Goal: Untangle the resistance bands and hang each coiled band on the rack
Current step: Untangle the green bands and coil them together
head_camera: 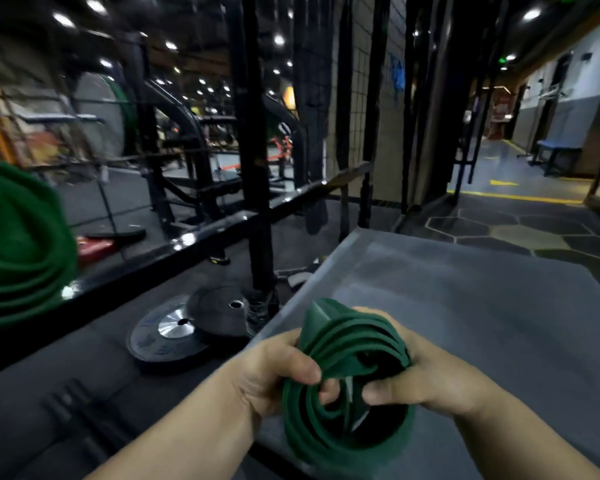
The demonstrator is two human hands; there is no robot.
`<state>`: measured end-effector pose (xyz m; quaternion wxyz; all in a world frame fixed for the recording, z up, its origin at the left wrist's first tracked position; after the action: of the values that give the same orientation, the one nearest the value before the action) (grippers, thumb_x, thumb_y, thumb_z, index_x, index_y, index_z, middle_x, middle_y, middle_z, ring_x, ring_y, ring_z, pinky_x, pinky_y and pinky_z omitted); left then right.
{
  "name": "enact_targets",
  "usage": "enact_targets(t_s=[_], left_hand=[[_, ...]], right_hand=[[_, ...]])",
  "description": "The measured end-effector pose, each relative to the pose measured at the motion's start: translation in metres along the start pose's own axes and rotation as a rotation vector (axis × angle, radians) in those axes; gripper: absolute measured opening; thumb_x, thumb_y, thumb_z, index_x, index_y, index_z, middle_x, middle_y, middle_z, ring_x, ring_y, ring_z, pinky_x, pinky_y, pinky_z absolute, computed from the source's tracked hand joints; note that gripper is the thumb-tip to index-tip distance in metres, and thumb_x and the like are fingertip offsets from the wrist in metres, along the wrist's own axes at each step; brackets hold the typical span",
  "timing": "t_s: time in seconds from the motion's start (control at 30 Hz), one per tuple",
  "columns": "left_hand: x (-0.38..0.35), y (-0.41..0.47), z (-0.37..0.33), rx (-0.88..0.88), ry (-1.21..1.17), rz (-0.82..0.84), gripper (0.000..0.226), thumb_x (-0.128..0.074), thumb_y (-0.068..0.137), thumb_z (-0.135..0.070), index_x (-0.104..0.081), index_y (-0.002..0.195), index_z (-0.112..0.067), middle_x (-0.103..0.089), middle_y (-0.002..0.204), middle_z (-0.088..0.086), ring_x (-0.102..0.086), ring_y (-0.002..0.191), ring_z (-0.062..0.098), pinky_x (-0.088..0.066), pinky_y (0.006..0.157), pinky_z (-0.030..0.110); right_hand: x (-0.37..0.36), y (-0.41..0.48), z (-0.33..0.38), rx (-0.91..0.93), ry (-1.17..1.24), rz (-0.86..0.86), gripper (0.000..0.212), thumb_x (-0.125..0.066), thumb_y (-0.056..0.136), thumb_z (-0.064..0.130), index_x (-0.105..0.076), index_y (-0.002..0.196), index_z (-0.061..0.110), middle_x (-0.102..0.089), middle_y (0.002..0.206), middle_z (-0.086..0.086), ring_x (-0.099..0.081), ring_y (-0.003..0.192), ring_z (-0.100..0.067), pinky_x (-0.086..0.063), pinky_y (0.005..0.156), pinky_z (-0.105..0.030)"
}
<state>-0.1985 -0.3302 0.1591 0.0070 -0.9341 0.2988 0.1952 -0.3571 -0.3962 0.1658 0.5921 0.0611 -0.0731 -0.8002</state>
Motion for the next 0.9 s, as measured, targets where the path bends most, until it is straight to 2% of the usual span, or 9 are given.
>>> enact_targets(t_s=[0.07, 0.13, 0.27, 0.37, 0.5, 0.6, 0.67, 0.8, 0.9], left_hand=[[-0.003, -0.013, -0.012, 0.002, 0.045, -0.065, 0.023, -0.070, 0.072, -0.013, -0.072, 0.095, -0.009, -0.071, 0.080, -0.001, -0.065, 0.072, 0.008, -0.049, 0.071, 0.020], [-0.002, -0.026, -0.025, -0.013, 0.079, -0.148, 0.025, -0.072, 0.067, -0.011, -0.070, 0.091, -0.005, -0.068, 0.079, 0.005, -0.065, 0.071, 0.014, -0.052, 0.069, 0.024], [0.005, -0.054, -0.050, -0.027, 0.172, -0.331, 0.057, -0.065, 0.063, -0.006, -0.057, 0.118, 0.007, -0.063, 0.098, 0.018, -0.063, 0.084, 0.028, -0.053, 0.080, 0.036], [0.004, -0.073, -0.070, -0.070, 0.232, -0.433, 0.055, -0.065, 0.065, -0.006, -0.059, 0.119, 0.007, -0.061, 0.107, 0.023, -0.063, 0.089, 0.033, -0.053, 0.084, 0.040], [0.009, -0.094, -0.099, -0.243, 0.423, -0.922, 0.081, -0.085, 0.047, -0.028, -0.054, 0.122, -0.018, -0.060, 0.116, 0.022, -0.064, 0.091, 0.033, -0.053, 0.079, 0.044], [0.004, -0.100, -0.115, -0.339, 0.516, -1.085, 0.083, -0.087, 0.046, -0.034, -0.052, 0.121, -0.032, -0.063, 0.113, 0.012, -0.070, 0.085, 0.021, -0.056, 0.075, 0.036], [0.001, -0.103, -0.121, -0.362, 0.602, -1.151, 0.081, -0.088, 0.048, -0.038, -0.051, 0.120, -0.040, -0.063, 0.114, 0.002, -0.070, 0.090, 0.011, -0.056, 0.082, 0.033], [0.000, -0.109, -0.119, -0.401, 0.576, -1.248, 0.097, -0.094, 0.034, -0.049, -0.048, 0.120, -0.049, -0.061, 0.122, -0.001, -0.068, 0.104, 0.020, -0.055, 0.091, 0.046], [-0.001, -0.104, -0.106, -0.503, 0.457, -1.322, 0.101, -0.097, 0.032, -0.041, -0.049, 0.121, -0.044, -0.066, 0.119, 0.001, -0.068, 0.103, 0.020, -0.057, 0.084, 0.037]], right_hand=[[-0.013, 0.018, 0.003, 0.004, -0.042, -0.045, 0.064, -0.067, 0.081, -0.009, -0.037, 0.137, 0.002, -0.057, 0.111, -0.037, -0.059, 0.104, -0.049, -0.048, 0.091, -0.056], [-0.023, 0.033, 0.005, 0.001, -0.113, -0.196, 0.058, -0.073, 0.077, 0.001, -0.047, 0.129, 0.006, -0.066, 0.101, -0.027, -0.065, 0.096, -0.041, -0.052, 0.082, -0.050], [-0.038, 0.056, 0.010, 0.017, -0.096, -0.317, 0.068, -0.082, 0.063, 0.020, -0.054, 0.124, 0.007, -0.071, 0.104, -0.013, -0.068, 0.100, -0.035, -0.056, 0.081, -0.048], [-0.052, 0.075, 0.024, 0.076, -0.112, -0.386, 0.064, -0.079, 0.054, 0.025, -0.061, 0.115, 0.013, -0.074, 0.100, -0.008, -0.071, 0.095, -0.025, -0.057, 0.077, -0.037], [-0.058, 0.107, 0.042, 0.103, -0.133, -0.483, 0.048, -0.067, 0.059, 0.012, -0.066, 0.107, 0.017, -0.076, 0.096, -0.006, -0.071, 0.093, -0.025, -0.054, 0.089, -0.052], [-0.052, 0.132, 0.061, 0.091, -0.202, -0.475, 0.042, -0.064, 0.058, 0.015, -0.069, 0.099, 0.026, -0.076, 0.094, -0.003, -0.071, 0.092, -0.025, -0.053, 0.091, -0.055], [-0.049, 0.147, 0.076, 0.099, -0.253, -0.425, 0.041, -0.064, 0.059, 0.017, -0.070, 0.099, 0.028, -0.076, 0.095, -0.002, -0.071, 0.094, -0.025, -0.053, 0.091, -0.055], [-0.050, 0.163, 0.102, 0.147, -0.355, -0.315, 0.031, -0.062, 0.061, 0.021, -0.071, 0.089, 0.028, -0.075, 0.091, -0.005, -0.070, 0.092, -0.028, -0.054, 0.090, -0.053], [-0.048, 0.176, 0.114, 0.176, -0.335, -0.253, 0.027, -0.065, 0.064, 0.017, -0.070, 0.088, 0.028, -0.074, 0.093, -0.012, -0.070, 0.094, -0.033, -0.052, 0.090, -0.058]])
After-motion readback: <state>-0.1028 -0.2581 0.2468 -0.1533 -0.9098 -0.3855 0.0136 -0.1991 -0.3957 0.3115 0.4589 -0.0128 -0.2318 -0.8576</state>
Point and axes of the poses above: each hand's wrist, its own y-axis towards the middle knuckle, its own x-axis out of the back of the hand, z = x × y, the point moved 2 cm from there along y, towards the middle knuckle
